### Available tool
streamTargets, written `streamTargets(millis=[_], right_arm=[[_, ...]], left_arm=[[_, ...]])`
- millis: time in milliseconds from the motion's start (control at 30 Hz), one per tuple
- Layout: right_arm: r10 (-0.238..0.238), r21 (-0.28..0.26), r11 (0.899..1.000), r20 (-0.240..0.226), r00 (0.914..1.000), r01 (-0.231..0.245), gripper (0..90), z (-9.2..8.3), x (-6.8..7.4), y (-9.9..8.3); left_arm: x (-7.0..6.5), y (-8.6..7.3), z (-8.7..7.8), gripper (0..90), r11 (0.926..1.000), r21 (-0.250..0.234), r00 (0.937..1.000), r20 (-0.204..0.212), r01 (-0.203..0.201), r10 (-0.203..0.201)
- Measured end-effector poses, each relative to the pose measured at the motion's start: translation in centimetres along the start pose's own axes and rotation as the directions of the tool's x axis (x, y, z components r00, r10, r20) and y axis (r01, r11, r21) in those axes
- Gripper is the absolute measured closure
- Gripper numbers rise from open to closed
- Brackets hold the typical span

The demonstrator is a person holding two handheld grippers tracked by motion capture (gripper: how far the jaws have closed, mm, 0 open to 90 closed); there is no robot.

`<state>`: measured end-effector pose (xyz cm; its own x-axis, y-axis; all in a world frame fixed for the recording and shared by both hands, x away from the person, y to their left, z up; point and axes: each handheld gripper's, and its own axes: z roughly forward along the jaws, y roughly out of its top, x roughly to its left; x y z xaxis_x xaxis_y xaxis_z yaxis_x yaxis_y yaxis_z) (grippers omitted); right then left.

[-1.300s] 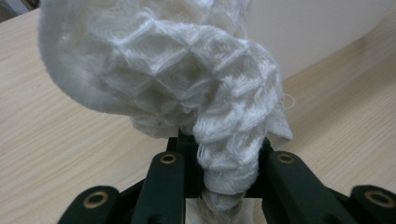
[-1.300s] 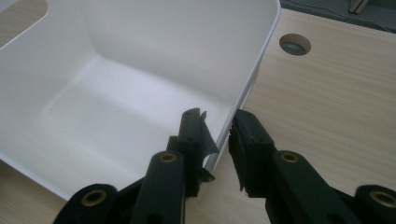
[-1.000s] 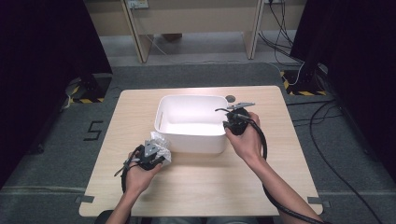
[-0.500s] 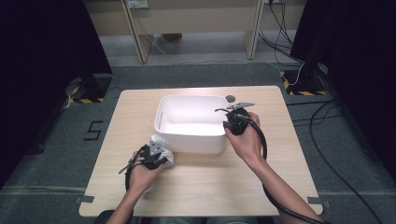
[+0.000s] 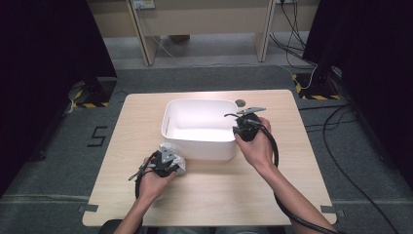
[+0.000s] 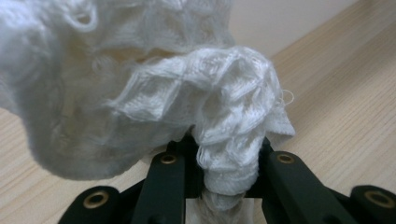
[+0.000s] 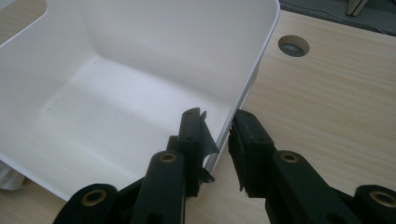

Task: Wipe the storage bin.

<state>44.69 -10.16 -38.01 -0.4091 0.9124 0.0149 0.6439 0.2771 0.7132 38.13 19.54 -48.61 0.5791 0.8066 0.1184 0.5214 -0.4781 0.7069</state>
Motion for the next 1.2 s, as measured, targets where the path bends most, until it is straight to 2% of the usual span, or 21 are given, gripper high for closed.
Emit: streamTargets(millis=[233,600,1200], right_arm=[[-0.002,-0.001,1.0,0.002,1.0,0.002,74.6,0.0,0.0,0.0],[0.0,-0.004,1.0,0.0,1.0,0.0,74.7,0.0,0.0,0.0],[-0.004,-0.004,1.0,0.003,1.0,0.004,74.8,0.1,0.0,0.0]], left_arm=[[-0.1,0.4,-0.5,75.0,0.9996,-0.029,1.0,0.005,-0.001,0.002],[-0.5,1.8,-2.1,75.0,0.9962,-0.087,1.0,0.001,-0.008,0.008],[-0.6,3.5,-3.8,75.0,0.9903,-0.139,0.9999,-0.006,-0.013,0.012]])
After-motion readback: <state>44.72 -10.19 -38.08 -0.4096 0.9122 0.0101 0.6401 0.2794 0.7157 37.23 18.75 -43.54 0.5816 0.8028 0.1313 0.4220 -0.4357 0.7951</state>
